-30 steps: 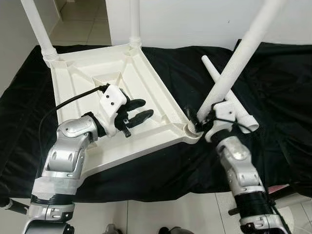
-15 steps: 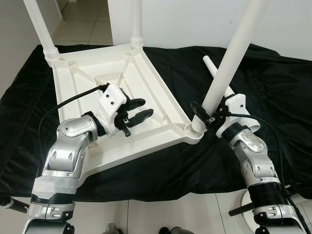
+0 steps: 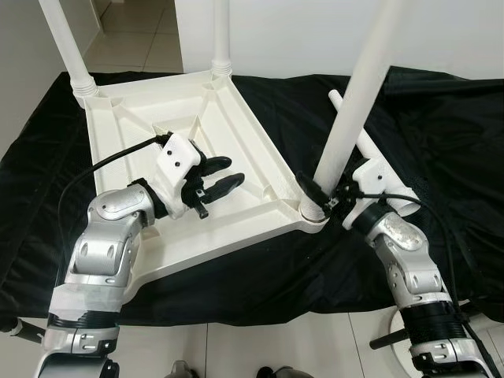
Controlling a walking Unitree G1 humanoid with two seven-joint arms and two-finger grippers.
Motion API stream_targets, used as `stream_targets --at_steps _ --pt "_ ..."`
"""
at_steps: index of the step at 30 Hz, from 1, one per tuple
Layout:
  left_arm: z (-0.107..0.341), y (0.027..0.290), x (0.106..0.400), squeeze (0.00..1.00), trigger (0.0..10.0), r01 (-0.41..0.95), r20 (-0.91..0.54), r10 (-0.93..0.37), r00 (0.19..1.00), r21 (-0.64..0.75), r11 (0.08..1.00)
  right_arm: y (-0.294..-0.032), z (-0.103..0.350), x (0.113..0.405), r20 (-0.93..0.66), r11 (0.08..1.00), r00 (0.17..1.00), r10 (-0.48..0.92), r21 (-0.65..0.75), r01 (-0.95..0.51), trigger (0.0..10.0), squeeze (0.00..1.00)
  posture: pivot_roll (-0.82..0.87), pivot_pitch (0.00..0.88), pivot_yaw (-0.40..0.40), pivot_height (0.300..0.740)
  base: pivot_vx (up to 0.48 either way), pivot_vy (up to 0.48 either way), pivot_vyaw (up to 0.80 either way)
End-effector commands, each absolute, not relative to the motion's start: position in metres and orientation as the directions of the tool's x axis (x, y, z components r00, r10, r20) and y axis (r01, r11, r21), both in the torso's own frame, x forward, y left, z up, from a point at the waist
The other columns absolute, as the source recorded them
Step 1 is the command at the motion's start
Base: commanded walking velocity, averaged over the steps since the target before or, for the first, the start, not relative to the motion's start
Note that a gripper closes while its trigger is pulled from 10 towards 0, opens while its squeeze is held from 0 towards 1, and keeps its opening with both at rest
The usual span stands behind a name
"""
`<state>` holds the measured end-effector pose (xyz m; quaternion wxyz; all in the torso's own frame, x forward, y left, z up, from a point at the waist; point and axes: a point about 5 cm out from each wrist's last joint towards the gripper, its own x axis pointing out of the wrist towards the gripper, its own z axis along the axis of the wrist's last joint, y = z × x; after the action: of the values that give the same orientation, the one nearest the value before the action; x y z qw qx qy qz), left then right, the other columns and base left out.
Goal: Building children table
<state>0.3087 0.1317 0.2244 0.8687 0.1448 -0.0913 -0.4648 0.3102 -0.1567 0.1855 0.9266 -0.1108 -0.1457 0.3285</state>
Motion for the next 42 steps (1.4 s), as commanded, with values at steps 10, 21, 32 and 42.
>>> stream_targets --at_steps 10,21,32,42 --pt "0.226 0.135 0.316 0.00 10.0 0.708 0.052 -0.762 0.646 0.332 0.623 -0.160 0.168 0.297 0.075 0.670 0.687 0.723 -0.315 -0.672 10.0 0.00 -0.05 0.122 -0.016 0.740 0.000 0.000 0.00" --pt "0.226 0.134 0.315 0.00 10.0 0.715 0.050 -0.768 0.639 0.331 0.616 -0.158 0.164 0.306 0.090 0.722 0.716 0.692 -0.086 -0.687 10.0 0.00 -0.04 0.120 -0.017 0.740 0.000 0.000 0.00" --pt "0.225 0.132 0.313 0.00 10.0 0.718 0.052 -0.771 0.635 0.330 0.614 -0.147 0.152 0.306 0.045 0.765 0.764 0.644 -0.026 -0.643 10.0 0.00 -0.04 0.113 -0.031 0.740 0.000 0.000 0.00" --pt "0.225 0.134 0.313 0.00 10.0 0.713 0.056 -0.766 0.641 0.328 0.620 -0.143 0.152 0.305 0.016 0.832 0.843 0.538 -0.167 -0.529 10.0 0.00 -0.04 0.115 -0.032 0.740 0.000 0.000 0.00"
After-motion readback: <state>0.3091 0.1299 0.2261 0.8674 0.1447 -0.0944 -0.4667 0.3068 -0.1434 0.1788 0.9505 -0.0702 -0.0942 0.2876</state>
